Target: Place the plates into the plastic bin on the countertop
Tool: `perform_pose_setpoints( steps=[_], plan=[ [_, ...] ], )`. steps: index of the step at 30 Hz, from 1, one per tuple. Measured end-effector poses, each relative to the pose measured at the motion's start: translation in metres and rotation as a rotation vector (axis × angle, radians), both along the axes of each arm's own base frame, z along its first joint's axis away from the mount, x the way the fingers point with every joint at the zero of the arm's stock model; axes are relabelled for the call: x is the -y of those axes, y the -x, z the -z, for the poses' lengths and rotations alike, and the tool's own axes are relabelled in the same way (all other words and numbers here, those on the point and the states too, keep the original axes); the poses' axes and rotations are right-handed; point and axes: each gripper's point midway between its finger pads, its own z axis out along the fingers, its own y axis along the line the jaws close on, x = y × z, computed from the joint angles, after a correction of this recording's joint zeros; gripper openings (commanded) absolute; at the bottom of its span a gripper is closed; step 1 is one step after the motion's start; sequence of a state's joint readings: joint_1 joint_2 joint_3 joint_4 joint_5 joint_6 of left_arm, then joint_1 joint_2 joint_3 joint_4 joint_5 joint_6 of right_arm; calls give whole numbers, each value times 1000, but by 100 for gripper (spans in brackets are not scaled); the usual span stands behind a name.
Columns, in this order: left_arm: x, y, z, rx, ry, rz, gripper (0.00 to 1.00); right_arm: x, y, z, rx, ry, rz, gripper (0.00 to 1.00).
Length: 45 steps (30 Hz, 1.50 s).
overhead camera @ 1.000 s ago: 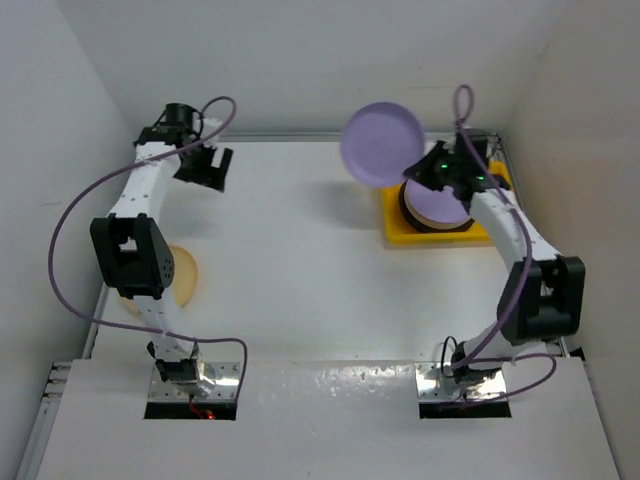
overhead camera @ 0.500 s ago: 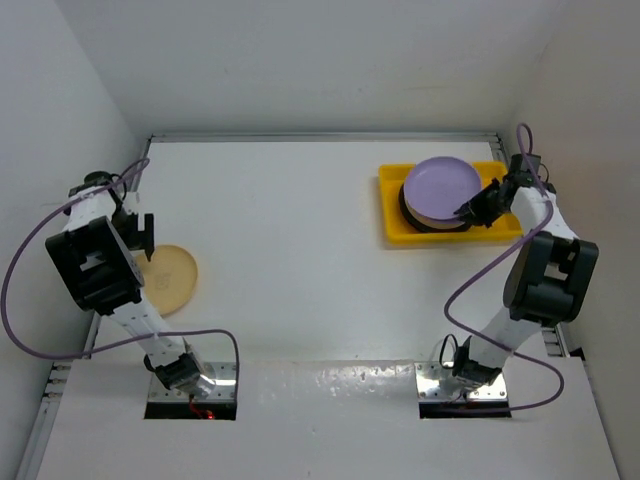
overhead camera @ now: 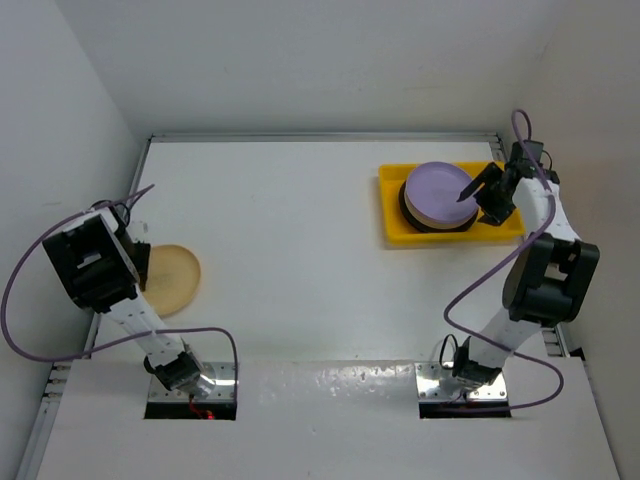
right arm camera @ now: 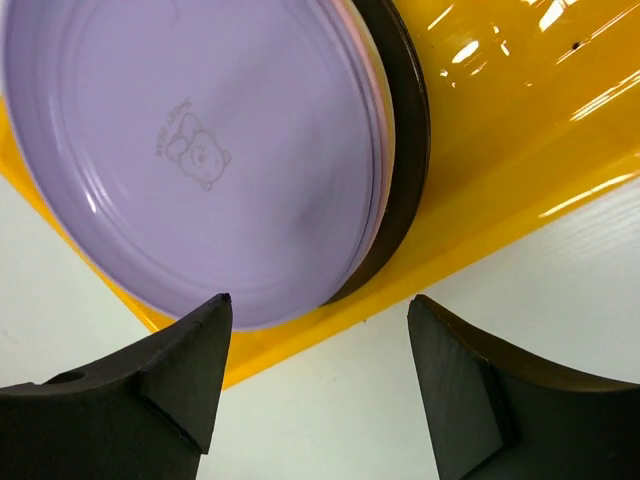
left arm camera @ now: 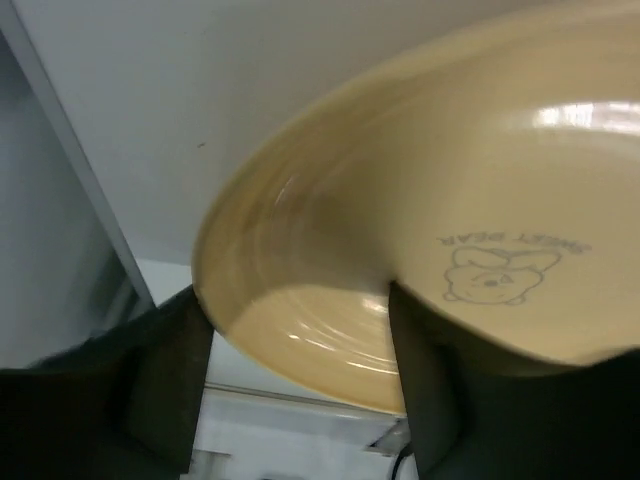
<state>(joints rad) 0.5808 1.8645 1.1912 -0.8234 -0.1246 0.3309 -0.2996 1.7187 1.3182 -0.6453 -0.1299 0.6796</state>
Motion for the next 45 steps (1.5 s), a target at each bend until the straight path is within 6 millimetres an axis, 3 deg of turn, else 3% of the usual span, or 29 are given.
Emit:
perform_pose_setpoints(
  steps=[3,6,9,12,13,15,18,20,23,25,28,31,34,35,38,39,40,41,43,44,45],
  plan=[
    [-8,4,4,-8,-1,-13,2,-3,3,-19,33,70,-37,69],
    [-6,0,0,15,38,0,0,-13,2,-47,101,157,-100,68],
    [9,-11,-4,63,121,15,0,-37,-4,-74,178,230,-198,68],
    [39,-49,-19,173,216,81,0,-92,-15,-94,274,277,-376,71],
    [51,-68,-29,220,234,122,0,-119,-18,-99,308,277,-459,75],
    [87,-111,-54,325,268,226,0,-175,-20,-103,360,267,-623,76],
    [155,-171,-104,498,318,416,0,-265,-20,-101,436,205,-860,79],
    [206,-193,-133,578,370,537,0,-312,-16,-91,458,153,-970,79],
    [260,-201,-161,630,446,649,0,-350,-18,-72,447,110,-1047,79],
    [280,-199,-173,640,485,690,0,-365,-21,-57,436,91,-1068,77],
    [292,-194,-182,640,520,710,0,-369,-25,-39,407,82,-1065,71],
    [300,-189,-186,631,554,719,0,-371,-29,-32,400,66,-1047,53],
    [308,-185,-191,631,600,730,0,-374,-33,-32,419,40,-1022,23],
    [310,-184,-192,632,608,730,0,-375,-34,-32,426,29,-1014,23],
    [315,-182,-196,636,635,738,0,-376,-37,-30,435,-4,-980,0],
    [316,-182,-197,639,636,740,0,-377,-36,-27,432,-13,-971,0],
    [316,-183,-197,642,639,740,6,-376,-35,-23,424,-28,-961,0],
    [317,-183,-198,643,641,739,48,-375,-33,-19,413,-48,-949,0],
    [316,-183,-197,640,635,740,87,-369,-32,-13,390,-75,-907,0],
    [314,-182,-197,634,621,737,100,-358,-34,-8,372,-80,-861,0],
    [312,-184,-196,632,602,731,100,-344,-37,-5,353,-89,-812,0]
  ],
)
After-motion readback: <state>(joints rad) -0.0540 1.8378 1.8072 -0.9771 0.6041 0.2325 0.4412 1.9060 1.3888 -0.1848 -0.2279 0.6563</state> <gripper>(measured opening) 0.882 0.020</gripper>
